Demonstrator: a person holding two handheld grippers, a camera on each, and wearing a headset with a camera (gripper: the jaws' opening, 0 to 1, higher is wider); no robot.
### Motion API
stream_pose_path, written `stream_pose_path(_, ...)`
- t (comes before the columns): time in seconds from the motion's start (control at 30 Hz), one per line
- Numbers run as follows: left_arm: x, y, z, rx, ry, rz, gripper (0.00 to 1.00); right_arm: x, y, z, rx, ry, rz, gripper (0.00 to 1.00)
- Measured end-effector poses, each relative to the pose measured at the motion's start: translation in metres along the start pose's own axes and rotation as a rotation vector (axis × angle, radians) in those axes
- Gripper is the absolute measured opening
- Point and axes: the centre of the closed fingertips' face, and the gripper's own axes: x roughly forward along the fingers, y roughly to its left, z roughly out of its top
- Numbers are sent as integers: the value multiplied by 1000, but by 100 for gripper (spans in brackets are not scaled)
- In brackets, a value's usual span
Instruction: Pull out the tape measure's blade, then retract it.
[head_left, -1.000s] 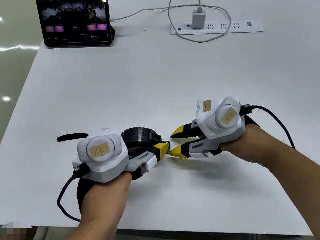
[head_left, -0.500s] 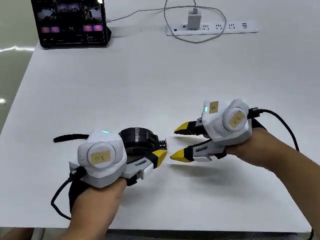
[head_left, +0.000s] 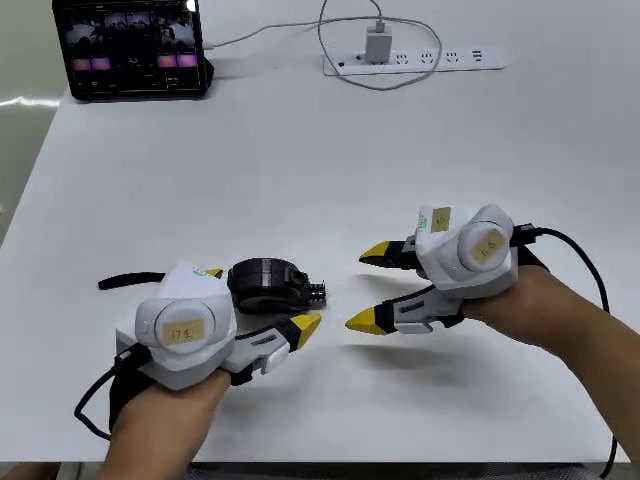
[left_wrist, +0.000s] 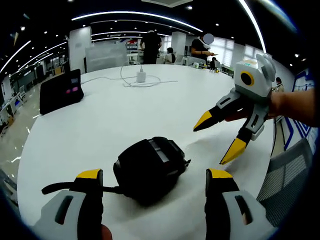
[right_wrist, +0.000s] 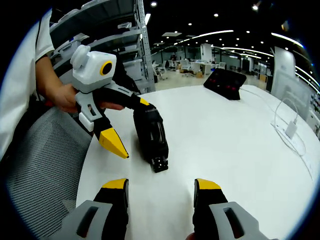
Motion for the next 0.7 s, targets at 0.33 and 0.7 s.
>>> stream_pose_path(0.33,-14,12,2,44,-21,-7,92,-21,2,-7,1,15,-43,55)
stream_pose_path(0.7,-27,11,-1,113,-25,-65,99,-38,3,-15,35,25,-82,62)
